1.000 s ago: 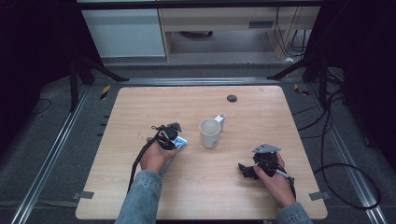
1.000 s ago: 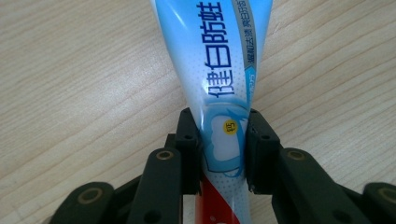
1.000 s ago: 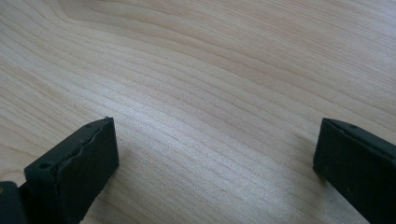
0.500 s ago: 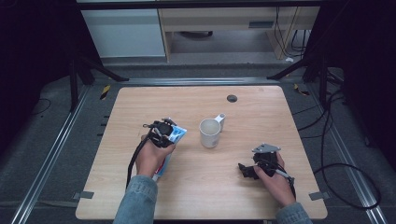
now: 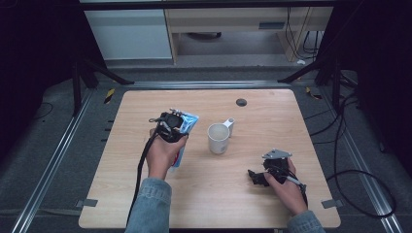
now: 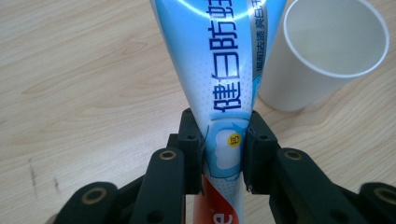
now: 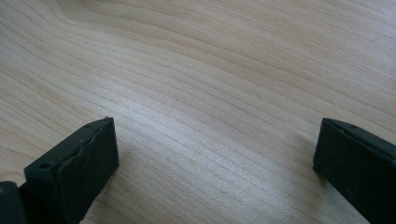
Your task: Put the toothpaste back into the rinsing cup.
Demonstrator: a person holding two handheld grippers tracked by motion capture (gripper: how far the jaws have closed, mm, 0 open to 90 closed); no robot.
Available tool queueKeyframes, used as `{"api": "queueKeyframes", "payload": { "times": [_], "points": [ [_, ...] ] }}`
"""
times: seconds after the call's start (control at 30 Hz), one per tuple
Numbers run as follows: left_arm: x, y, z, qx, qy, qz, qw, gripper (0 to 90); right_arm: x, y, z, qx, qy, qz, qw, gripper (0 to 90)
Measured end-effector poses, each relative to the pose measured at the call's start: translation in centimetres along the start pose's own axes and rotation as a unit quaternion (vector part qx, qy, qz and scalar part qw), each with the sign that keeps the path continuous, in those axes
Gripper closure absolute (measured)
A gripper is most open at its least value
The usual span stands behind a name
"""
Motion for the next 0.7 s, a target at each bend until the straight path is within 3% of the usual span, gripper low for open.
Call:
{"api": "queueKeyframes", "payload": {
  "times": [0.33, 0.7],
  "points": [
    [0.9, 0.1, -0.1, -0.004, 0.020, 0.006, 0.9998, 72.0, 0.0, 0.0, 0.0, 0.000, 0.001, -0.002, 1.0000, 0.3],
    [2.5, 0.7, -1.0, -0.001, 0.070, 0.011, 0.9975, 72.1, 0.1, -0.1, 0.0, 0.004, -0.002, 0.005, 1.0000, 0.3]
  ]
}}
Point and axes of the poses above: each handheld gripper's, and its own axes: z roughly forward along the jaws, x roughly out of its top, y roughly to its right, the point moved 6 cm from there along z, roughly forward along the jaws, and after that the axes turned 8 degrees about -z, right-handed, at the moved point
